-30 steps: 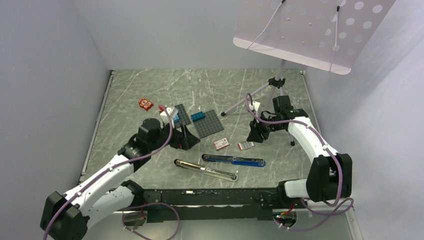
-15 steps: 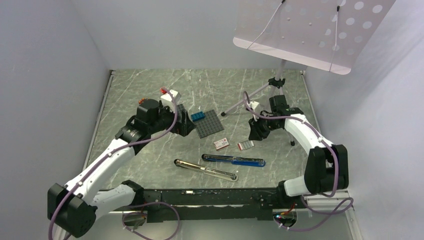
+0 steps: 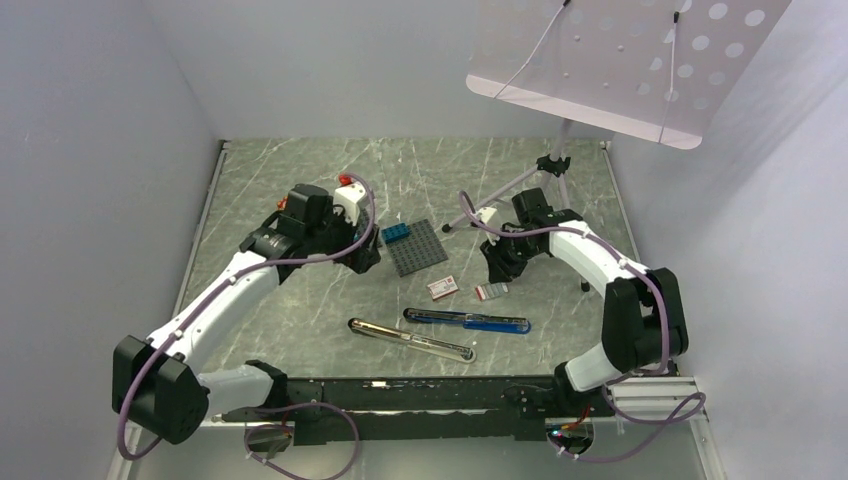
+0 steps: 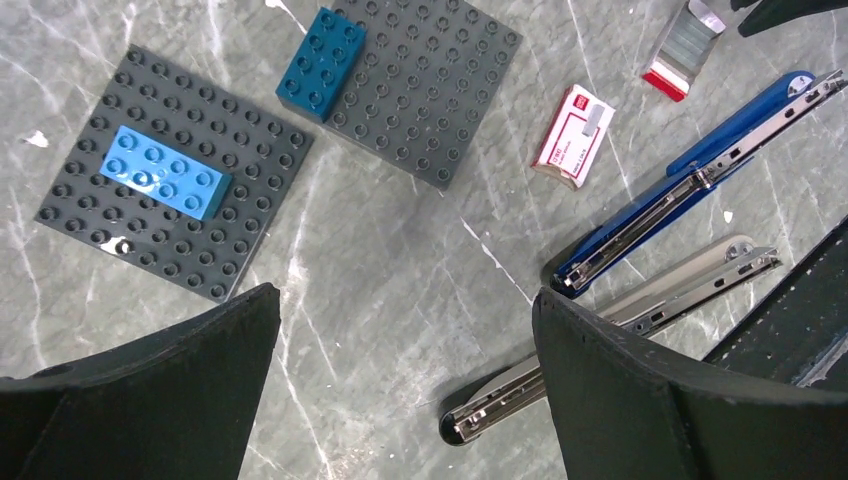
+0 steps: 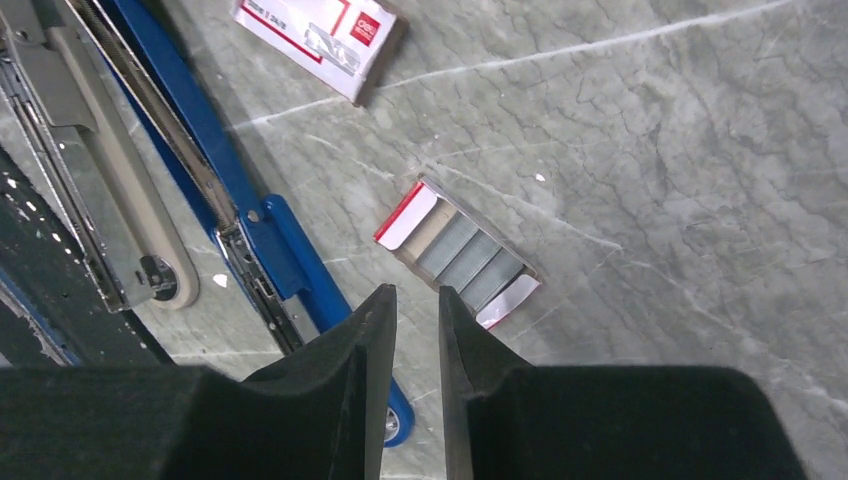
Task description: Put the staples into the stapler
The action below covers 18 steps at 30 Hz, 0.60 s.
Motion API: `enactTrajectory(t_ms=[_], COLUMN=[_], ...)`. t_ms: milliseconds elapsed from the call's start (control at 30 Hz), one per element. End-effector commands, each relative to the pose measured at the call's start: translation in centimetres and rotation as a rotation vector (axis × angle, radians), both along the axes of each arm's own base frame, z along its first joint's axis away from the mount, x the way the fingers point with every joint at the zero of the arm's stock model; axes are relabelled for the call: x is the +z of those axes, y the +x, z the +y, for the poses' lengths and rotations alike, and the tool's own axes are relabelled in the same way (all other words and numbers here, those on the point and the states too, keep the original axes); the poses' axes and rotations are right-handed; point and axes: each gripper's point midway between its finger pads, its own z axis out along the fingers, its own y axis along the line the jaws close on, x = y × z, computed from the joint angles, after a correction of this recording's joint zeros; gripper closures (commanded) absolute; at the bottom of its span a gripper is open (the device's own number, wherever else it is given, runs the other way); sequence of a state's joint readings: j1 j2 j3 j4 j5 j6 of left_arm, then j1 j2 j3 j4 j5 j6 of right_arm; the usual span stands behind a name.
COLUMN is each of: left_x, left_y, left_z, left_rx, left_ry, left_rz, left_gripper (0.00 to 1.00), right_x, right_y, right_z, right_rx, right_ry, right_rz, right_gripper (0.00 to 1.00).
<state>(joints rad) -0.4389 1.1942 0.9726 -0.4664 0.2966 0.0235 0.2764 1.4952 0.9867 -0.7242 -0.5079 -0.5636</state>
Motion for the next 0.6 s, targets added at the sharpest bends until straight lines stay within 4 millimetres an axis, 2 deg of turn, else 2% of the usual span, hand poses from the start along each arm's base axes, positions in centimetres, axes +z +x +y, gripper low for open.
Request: enactTrajectory(t_ms=[0,267,567], left_x=[3.0,3.9,4.0], left_y=[-0.1,0.1,0.4], left_z=[0.4,1.9,2.4], left_rx=[-0.018,0.035,0.052], left_ry=[-0.029,-0.025,-0.027], left_rz=[-0.122,-0.164,-0.162], left_gripper=[0.01,0.01,0.01], right_x=[-0.2,-1.9,-3.3], right_y=[1.1,1.1,1.0], right_z=[-0.3,-1.0,-1.5], right_rx=[-0.028,-0.062,-0.075], right_ry=[-0.032,-0.094,-0.126], right_rz=[-0.005,0.017,0.059], right_gripper=[0.75,0.83,0.83])
